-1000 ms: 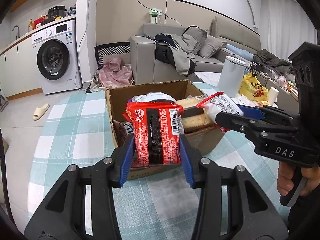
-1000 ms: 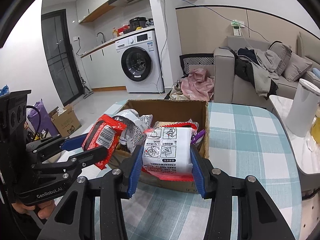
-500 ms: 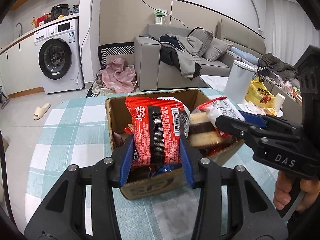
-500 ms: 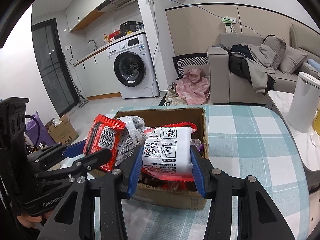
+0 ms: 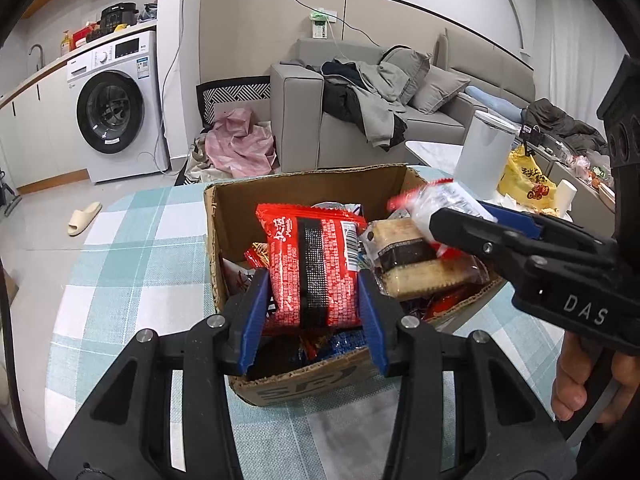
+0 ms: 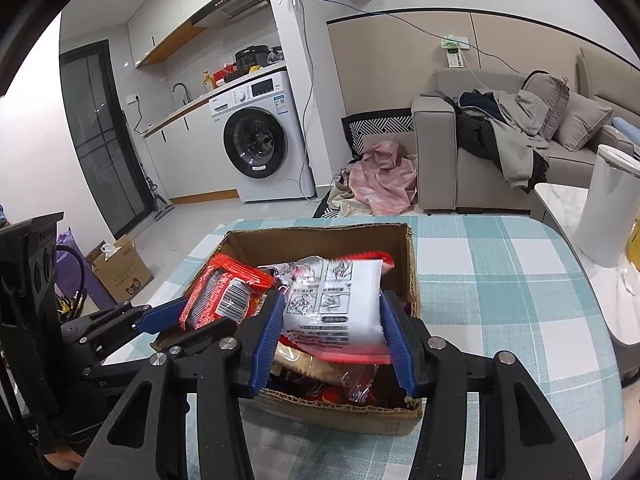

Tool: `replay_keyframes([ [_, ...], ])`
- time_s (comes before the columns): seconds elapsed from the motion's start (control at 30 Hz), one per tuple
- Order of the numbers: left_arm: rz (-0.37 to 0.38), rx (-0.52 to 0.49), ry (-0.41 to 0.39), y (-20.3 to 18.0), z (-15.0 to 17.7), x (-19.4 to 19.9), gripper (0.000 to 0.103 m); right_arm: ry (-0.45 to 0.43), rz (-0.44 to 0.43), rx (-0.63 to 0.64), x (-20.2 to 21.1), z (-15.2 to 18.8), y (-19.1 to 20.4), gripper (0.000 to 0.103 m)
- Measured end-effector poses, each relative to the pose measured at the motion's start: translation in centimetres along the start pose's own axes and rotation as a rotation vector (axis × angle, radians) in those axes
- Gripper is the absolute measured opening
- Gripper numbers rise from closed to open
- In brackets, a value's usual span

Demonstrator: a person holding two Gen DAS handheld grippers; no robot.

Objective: Organize snacks

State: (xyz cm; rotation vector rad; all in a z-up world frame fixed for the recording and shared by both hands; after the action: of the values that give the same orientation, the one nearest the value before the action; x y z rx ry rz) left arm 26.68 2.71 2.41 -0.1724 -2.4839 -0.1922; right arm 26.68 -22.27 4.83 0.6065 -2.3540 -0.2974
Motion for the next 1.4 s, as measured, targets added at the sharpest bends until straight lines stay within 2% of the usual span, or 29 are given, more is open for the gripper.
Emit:
replay_keyframes([
  [0.07,0.000,-0.003,-0.007,-0.1,0.1,0.3,0.041,0.002,-0.002,0.002,0.0,0.0,-0.1,0.053],
  [0.2,0.006,-0.004,-0.007,-0.4,0.2,1.0,0.042,-0.006,-0.010,0.016,0.4,0.1,0.0,0.070],
  [0.3,0.005,0.003,-0.019,-0.3,0.5,1.8,0.057,-0.022,-0.015,0.025,1.2,0.3,0.0,0.080],
  [0.37,0.002,0.008,-0.037,-0.3,0.6,2.6,0.074,-0.029,-0.023,0.031,1.7,0.5,0.0,0.085],
  [0.43,-0.001,0.016,-0.056,-0.1,0.8,3.4,0.082,-0.034,-0.031,0.040,2.2,0.7,0.0,0.090],
  [0.6,-0.001,0.013,-0.079,-0.1,1.5,5.3,0.087,-0.059,-0.046,0.040,3.7,1.3,-0.5,0.102],
  [0.7,0.002,0.028,-0.094,0.0,2.2,6.5,0.101,-0.079,-0.054,0.035,4.6,1.7,-0.8,0.102],
  [0.8,-0.008,0.046,-0.131,0.3,3.0,8.1,0.102,-0.096,-0.062,0.027,5.7,2.2,-1.0,0.102],
  [1.1,-0.022,0.043,-0.162,0.3,5.8,11.0,0.102,-0.104,-0.079,0.076,7.5,5.5,-1.2,0.103],
  [1.4,-0.059,0.011,-0.202,-1.7,9.0,12.4,0.102,-0.178,-0.089,0.088,8.6,8.2,-1.9,0.103],
])
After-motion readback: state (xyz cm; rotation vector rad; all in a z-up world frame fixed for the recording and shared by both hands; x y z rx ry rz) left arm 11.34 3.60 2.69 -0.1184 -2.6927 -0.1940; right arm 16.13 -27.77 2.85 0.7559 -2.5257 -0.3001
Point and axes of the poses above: each gripper's, at about its wrist camera, not at the fingertips, and x roughly against the way its jaws point, y to its left, z to its underside, the point moved 4 cm from there along -x, roughly the way its jaws point, and after that the axes turned 13 degrees about -x, right-handed, at the moved point
